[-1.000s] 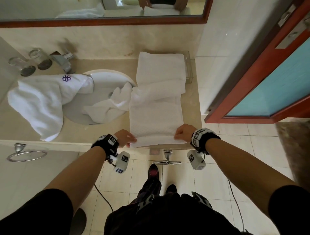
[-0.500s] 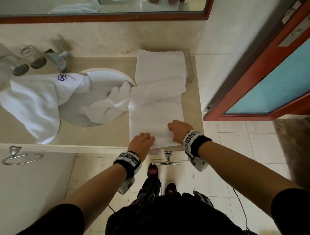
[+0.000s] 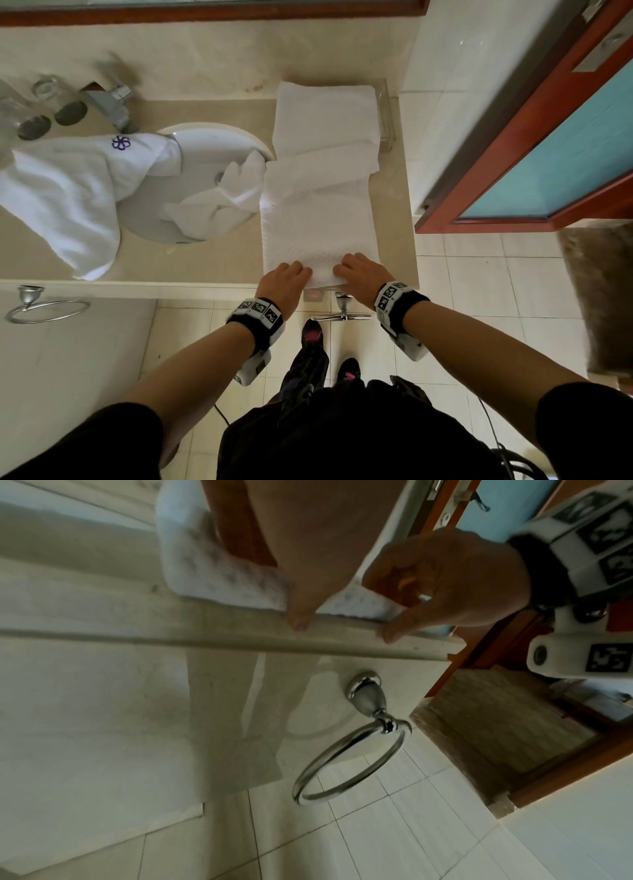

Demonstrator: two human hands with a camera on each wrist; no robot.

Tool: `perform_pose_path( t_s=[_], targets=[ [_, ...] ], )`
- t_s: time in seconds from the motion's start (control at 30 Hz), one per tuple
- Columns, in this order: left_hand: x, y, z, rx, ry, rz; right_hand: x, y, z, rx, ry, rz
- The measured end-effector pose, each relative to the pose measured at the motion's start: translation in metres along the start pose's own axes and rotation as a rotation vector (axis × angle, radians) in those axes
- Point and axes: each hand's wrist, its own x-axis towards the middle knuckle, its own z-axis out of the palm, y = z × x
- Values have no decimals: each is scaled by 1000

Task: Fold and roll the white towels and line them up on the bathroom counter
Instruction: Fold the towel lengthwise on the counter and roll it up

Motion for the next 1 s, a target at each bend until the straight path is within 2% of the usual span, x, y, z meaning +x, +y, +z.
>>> perform_pose_path(
  t_s=[0.13, 0.3, 0.4, 0.53, 0.6, 0.7, 0.77, 0.87, 0.97, 1.0],
  targets=[
    [13, -4, -11, -28, -108, -15, 0, -1, -5, 1, -32, 77],
    [18, -14, -25, -206, -307, -65, 12, 7, -27, 128, -262, 154],
    [17, 9, -28, -136, -261, -39, 26, 8, -40, 199, -372, 207],
    [4, 40, 0, 89, -149, -41, 38, 8, -42, 261, -461, 298],
    [4, 40, 10, 101, -117, -58, 36, 7, -42, 320, -490, 324],
    [21, 32, 6, 47, -123, -44, 30, 0, -43, 341, -425, 298],
    [33, 28, 1, -29, -138, -36, 23, -9, -37, 201, -313, 236],
    [37, 22, -3, -94, -147, -46, 6, -21, -3, -130, -99, 132],
    [35, 18, -3, -177, -152, -59, 5, -21, 12, -223, 24, 94],
    [35, 17, -3, -202, -158, -59, 10, -17, 7, -214, 0, 91]
  ],
)
